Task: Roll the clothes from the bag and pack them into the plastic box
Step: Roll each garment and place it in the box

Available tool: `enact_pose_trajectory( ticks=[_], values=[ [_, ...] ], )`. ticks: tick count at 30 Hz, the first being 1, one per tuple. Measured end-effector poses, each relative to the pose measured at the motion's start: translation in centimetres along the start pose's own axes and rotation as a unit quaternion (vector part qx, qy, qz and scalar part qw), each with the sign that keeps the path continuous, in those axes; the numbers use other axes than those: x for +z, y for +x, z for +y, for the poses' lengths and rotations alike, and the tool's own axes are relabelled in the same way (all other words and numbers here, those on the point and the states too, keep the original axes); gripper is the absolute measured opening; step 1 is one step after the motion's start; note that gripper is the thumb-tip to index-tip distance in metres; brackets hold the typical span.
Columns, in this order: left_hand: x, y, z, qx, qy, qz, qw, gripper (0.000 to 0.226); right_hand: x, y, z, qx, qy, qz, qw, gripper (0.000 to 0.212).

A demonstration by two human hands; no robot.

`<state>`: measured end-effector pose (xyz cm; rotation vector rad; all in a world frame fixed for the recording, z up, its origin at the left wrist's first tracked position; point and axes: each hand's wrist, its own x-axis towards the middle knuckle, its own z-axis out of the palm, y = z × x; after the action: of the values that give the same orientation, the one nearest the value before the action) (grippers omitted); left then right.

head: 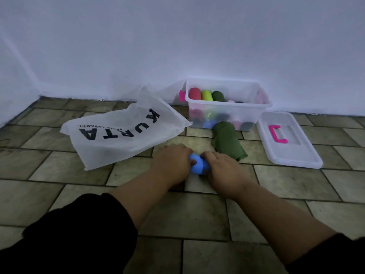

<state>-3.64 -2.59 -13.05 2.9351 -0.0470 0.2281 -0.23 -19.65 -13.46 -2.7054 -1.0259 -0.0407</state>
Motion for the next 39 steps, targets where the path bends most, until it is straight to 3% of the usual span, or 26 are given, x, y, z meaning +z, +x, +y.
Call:
enact_pose_trajectory(
  ticks=[3,6,9,13,16,19,21,25,29,32,34,36,39],
  values=[
    [-0.6,0.2,0.4,-0.111,-0.026,0.049,0.992,0.061,-0.7,1.0,-0.4,0.089,0.027,-0.044,0.995,0.033],
    [-0.5,0.8,1.7,-0.223,-0.206,-0.029,0.952,0.071,-1.2,1.5,-0.5,0.174,0.118,-0.098,0.973,0.032],
    [0.0,1.0,2.7,-0.247,-0.274,-0.066,0.927,0.076,-1.6,0.8,-1.0,0.226,0.216,-0.109,0.943,0.026],
    [0.6,0.7,3.3,-0.274,-0.342,-0.043,0.898,0.069,-1.2,-1.2,-1.6,0.272,0.471,-0.131,0.829,0.009],
    [0.8,0.5,3.9,-0.271,-0.414,-0.016,0.869,0.059,-1.1,-2.2,-1.4,0.266,0.552,-0.111,0.782,0.009],
    [0.1,1.4,4.9,-0.24,-0.46,0.013,0.855,0.052,-1.8,-1.9,-0.8,0.284,0.682,-0.085,0.669,0.016],
    [-0.9,2.9,5.6,-0.208,-0.462,0.045,0.861,0.052,-2.9,-1.1,-0.1,0.267,0.726,-0.071,0.63,0.015],
    [-3.5,8.3,5.9,-0.12,-0.411,0.117,0.896,0.063,-6.6,2.1,2.6,0.234,0.705,-0.018,0.669,0.018],
    [-5.7,14.9,4.5,-0.074,-0.336,0.164,0.924,0.055,-11.0,6.7,6.7,0.219,0.674,0.039,0.704,0.012],
    [-4.5,17.7,2.7,-0.067,-0.102,0.053,0.991,0.056,-13.0,11.2,10.1,0.26,0.601,0.174,0.735,0.008],
    [-3.3,18.0,2.3,-0.049,0.024,-0.031,0.998,0.061,-13.3,14.1,12.3,0.309,0.493,0.226,0.781,0.031],
    [-2.4,18.0,2.1,-0.037,0.057,-0.05,0.996,0.068,-12.8,16.2,13.2,0.365,0.346,0.19,0.843,0.059],
    [-2.4,18.2,1.9,-0.042,0.043,-0.063,0.996,0.075,-11.4,18.0,12.3,0.345,0.101,0.048,0.932,0.067]
  ],
)
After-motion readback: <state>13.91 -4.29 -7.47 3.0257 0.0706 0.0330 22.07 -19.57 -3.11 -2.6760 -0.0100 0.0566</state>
